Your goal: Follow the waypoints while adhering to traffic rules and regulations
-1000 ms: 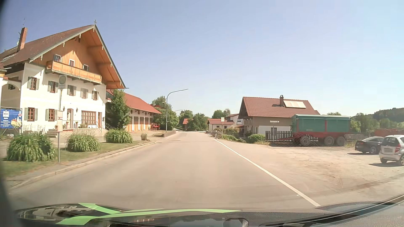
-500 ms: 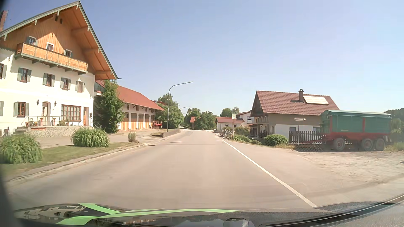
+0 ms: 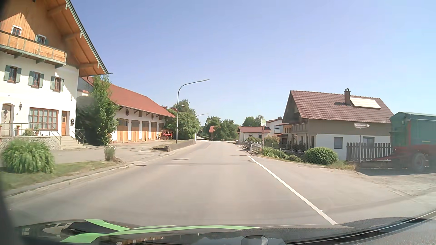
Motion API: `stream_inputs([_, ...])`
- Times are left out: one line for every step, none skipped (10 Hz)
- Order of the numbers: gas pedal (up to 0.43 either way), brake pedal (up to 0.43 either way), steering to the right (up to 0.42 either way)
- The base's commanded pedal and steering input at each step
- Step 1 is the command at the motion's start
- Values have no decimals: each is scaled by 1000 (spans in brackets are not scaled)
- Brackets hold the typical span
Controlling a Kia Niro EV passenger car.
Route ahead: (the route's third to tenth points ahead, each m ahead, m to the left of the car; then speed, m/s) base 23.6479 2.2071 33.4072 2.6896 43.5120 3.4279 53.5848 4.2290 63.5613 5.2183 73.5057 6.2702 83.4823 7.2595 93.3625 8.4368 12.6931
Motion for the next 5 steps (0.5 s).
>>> stream_inputs([177, 0, -9])
stream_inputs([177, 0, -9])
stream_inputs([177, 0, -9])
stream_inputs([189, 0, -8])
stream_inputs([189, 0, -8])
